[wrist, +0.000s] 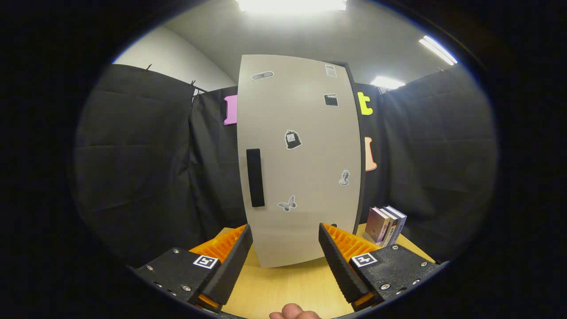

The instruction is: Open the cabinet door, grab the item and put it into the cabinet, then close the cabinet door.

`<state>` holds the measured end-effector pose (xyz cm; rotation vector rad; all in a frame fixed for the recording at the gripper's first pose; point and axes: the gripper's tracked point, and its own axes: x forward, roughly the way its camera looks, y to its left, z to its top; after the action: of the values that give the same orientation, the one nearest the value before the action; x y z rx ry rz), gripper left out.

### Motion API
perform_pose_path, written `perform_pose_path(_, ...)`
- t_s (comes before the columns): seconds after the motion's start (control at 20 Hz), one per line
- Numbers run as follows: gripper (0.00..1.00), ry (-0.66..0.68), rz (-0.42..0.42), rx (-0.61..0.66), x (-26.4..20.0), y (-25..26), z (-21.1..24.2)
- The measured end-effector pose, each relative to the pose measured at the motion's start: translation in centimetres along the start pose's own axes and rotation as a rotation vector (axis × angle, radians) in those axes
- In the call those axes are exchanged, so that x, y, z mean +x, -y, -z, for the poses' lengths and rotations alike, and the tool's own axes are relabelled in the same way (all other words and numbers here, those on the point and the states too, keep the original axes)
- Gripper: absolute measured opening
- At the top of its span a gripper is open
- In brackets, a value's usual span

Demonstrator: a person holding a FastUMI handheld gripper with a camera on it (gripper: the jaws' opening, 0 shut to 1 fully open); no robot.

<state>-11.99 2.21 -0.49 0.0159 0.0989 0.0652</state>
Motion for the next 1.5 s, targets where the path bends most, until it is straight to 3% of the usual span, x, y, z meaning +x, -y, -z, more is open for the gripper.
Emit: perform_pose_path(1.5,0.94,0.015,0.023,0.045,-0.81,0.25,-0.27)
